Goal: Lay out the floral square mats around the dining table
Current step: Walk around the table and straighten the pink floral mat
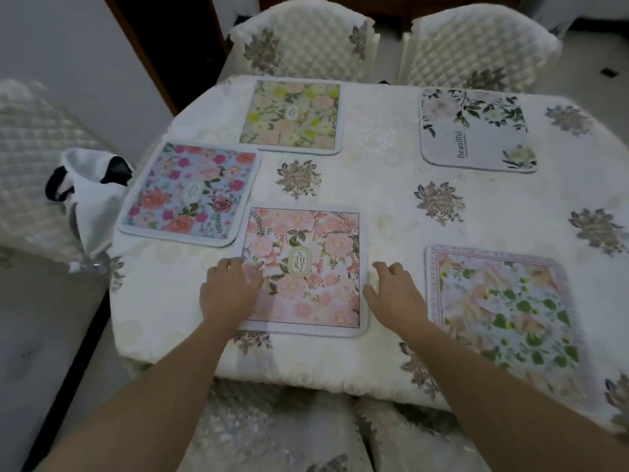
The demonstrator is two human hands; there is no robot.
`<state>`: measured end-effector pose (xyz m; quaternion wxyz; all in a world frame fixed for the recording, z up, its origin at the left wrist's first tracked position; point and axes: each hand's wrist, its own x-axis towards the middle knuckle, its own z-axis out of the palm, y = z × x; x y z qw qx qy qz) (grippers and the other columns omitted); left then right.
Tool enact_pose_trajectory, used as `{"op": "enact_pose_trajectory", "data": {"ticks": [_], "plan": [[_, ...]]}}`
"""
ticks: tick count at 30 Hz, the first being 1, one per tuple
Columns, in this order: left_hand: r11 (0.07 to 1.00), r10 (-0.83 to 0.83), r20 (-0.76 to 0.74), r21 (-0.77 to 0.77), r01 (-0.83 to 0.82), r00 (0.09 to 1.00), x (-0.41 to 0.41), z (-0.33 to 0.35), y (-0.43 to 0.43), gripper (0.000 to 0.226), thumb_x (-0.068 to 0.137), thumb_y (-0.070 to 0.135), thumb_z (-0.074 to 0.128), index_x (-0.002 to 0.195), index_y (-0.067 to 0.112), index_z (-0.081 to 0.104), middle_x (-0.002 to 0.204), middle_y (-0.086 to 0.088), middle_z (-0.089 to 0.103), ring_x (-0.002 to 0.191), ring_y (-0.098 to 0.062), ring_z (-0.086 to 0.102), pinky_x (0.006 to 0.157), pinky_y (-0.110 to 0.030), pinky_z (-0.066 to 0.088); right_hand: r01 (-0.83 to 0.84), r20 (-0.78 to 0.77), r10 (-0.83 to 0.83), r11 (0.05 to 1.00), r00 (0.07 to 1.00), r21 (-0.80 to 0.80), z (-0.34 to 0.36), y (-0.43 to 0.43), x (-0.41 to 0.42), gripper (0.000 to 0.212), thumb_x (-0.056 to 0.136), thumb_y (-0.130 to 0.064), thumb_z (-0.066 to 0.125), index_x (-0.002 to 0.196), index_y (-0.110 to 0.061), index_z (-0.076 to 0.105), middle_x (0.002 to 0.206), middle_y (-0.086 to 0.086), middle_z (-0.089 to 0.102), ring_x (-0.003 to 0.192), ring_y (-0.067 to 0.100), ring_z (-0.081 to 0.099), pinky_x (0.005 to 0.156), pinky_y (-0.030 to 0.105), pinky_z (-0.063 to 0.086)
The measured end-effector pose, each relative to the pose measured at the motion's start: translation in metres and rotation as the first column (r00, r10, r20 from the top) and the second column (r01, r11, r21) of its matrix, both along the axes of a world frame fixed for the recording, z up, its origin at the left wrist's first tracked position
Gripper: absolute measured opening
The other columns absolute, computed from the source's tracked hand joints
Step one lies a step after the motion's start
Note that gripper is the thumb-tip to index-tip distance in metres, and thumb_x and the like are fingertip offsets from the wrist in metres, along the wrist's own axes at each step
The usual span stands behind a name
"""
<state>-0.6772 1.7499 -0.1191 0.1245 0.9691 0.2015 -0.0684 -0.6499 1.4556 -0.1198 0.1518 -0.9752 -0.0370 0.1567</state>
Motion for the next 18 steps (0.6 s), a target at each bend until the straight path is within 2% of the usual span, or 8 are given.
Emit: {"op": "enact_pose_trajectory", "data": {"ticks": [2, 5, 7, 9, 11, 14, 18], "plan": [[1.0, -0.024, -0.024, -0.013, 0.024, 0.999, 0.004, -0.009, 0.011, 0.057, 0.091, 0.054, 0.038, 0.127, 0.014, 0.056, 0.128, -0.012, 0.055, 0.113, -0.034, 0.049, 0.09, -0.048, 0.047, 0.094, -0.026, -0.093, 0.995, 0.995, 0.041, -0.006, 0.009, 0.002, 0.047, 0.095, -0.034, 0.048, 0.137, -0.013, 0.042, 0.119, 0.013, 0.05, 0.104, 0.03, 0.05, 0.075, 0.04, 0.049], [0.987, 0.103, 0.031, -0.123, -0.099, 0.994, 0.01, -0.016, 0.018, 0.05, 0.093, 0.045, 0.053, 0.128, 0.009, 0.055, 0.127, -0.016, 0.053, 0.115, -0.035, 0.047, 0.093, -0.048, 0.043, 0.199, -0.035, -0.197, 0.978, 0.98, 0.066, -0.012, 0.021, 0.006, 0.042, 0.094, -0.031, 0.049, 0.131, -0.01, 0.045, 0.116, 0.014, 0.051, 0.103, 0.031, 0.05, 0.076, 0.039, 0.045], [0.982, 0.119, 0.065, -0.155, -0.107, 0.991, 0.015, -0.017, 0.02, 0.048, 0.092, 0.038, 0.059, 0.129, 0.007, 0.054, 0.125, -0.019, 0.053, 0.113, -0.037, 0.047, 0.093, -0.047, 0.042, 0.251, -0.032, -0.25, 0.964, 0.968, 0.085, -0.016, 0.027, 0.01, 0.041, 0.094, -0.03, 0.05, 0.127, -0.007, 0.049, 0.115, 0.016, 0.052, 0.103, 0.032, 0.05, 0.079, 0.039, 0.043], [0.961, 0.14, 0.073, -0.251, -0.118, 0.987, 0.02, -0.021, 0.025, 0.049, 0.092, 0.033, 0.062, 0.13, 0.006, 0.051, 0.122, -0.021, 0.052, 0.11, -0.038, 0.05, 0.093, -0.046, 0.042, 0.317, -0.037, -0.315, 0.94, 0.949, 0.127, -0.02, 0.033, 0.014, 0.04, 0.093, -0.028, 0.051, 0.125, -0.004, 0.051, 0.114, 0.017, 0.054, 0.102, 0.033, 0.051, 0.083, 0.039, 0.042], [0.925, 0.186, 0.065, -0.348, -0.152, 0.98, 0.026, -0.024, 0.03, 0.05, 0.092, 0.031, 0.063, 0.132, 0.005, 0.049, 0.122, -0.021, 0.051, 0.109, -0.037, 0.053, 0.092, -0.044, 0.044, 0.424, -0.084, -0.416, 0.882, 0.906, 0.206, -0.023, 0.039, 0.02, 0.043, 0.092, -0.029, 0.052, 0.128, -0.004, 0.05, 0.116, 0.016, 0.057, 0.105, 0.032, 0.055, 0.086, 0.039, 0.045], [0.861, 0.261, 0.072, -0.468, -0.198, 0.963, 0.035, -0.024, 0.036, 0.045, 0.094, 0.026, 0.062, 0.13, 0.002, 0.051, 0.12, -0.02, 0.059, 0.107, -0.034, 0.058, 0.086, -0.036, 0.043, 0.613, -0.205, -0.578, 0.731, 0.79, 0.301, -0.026, 0.048, 0.031, 0.047, 0.091, -0.033, 0.055, 0.129, -0.007, 0.047, 0.118, 0.014, 0.059, 0.105, 0.031, 0.059, 0.081, 0.035, 0.047], [0.822, 0.252, 0.067, -0.542, -0.177, 0.965, 0.042, -0.023, 0.035, 0.032, 0.099, 0.022, 0.054, 0.124, 0.002, 0.057, 0.111, -0.015, 0.064, 0.092, -0.022, 0.055, 0.076, -0.029, 0.039, 0.666, -0.283, -0.604, 0.65, 0.745, 0.366, -0.032, 0.05, 0.042, 0.033, 0.094, -0.033, 0.051, 0.118, -0.011, 0.049, 0.108, 0.011, 0.063, 0.092, 0.028, 0.063, 0.072, 0.033, 0.048]]}}
